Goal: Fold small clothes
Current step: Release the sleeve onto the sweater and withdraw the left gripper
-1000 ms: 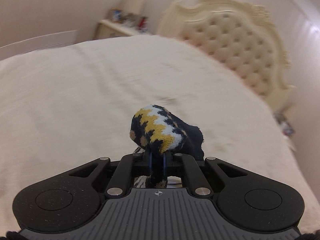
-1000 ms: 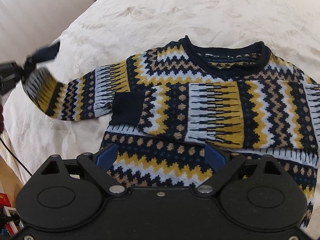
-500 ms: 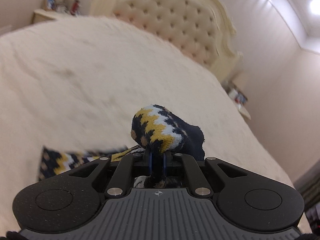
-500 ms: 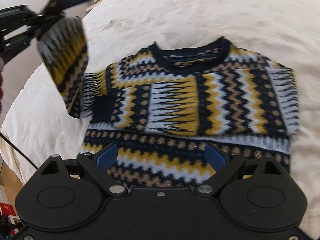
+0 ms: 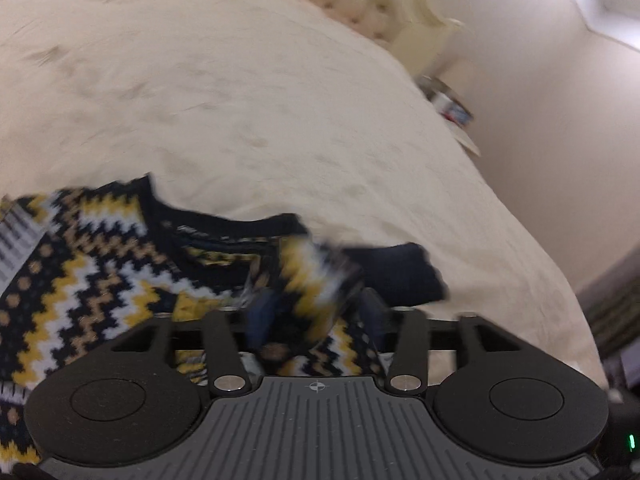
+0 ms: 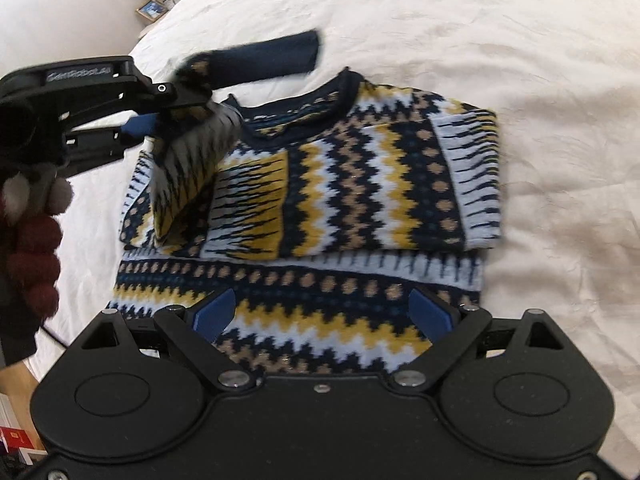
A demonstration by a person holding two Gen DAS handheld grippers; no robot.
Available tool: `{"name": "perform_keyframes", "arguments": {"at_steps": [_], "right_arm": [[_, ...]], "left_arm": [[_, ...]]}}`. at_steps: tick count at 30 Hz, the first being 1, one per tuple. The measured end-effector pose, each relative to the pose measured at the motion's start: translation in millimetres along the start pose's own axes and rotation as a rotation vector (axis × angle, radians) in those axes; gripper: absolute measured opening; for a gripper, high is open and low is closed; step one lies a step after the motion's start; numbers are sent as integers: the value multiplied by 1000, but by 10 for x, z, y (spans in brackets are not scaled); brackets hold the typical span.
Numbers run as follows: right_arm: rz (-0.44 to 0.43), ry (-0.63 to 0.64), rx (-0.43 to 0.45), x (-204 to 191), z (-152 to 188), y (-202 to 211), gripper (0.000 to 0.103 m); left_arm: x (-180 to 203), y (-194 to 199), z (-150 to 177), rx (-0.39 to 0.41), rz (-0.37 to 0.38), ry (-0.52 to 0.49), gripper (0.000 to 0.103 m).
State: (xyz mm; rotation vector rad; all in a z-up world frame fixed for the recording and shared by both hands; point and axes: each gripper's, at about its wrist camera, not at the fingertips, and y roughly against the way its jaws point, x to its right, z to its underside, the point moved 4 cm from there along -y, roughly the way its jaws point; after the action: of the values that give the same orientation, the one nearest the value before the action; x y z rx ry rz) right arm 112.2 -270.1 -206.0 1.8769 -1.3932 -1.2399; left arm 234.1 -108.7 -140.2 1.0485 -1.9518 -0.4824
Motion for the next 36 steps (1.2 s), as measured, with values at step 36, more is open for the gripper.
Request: {"name": "perform_keyframes", "arguments": {"at_steps": [36], "right_arm": [[36, -75, -17, 630, -877, -906, 72]], "left_arm": [[-1397, -241, 489, -262, -452, 12, 102]]}}
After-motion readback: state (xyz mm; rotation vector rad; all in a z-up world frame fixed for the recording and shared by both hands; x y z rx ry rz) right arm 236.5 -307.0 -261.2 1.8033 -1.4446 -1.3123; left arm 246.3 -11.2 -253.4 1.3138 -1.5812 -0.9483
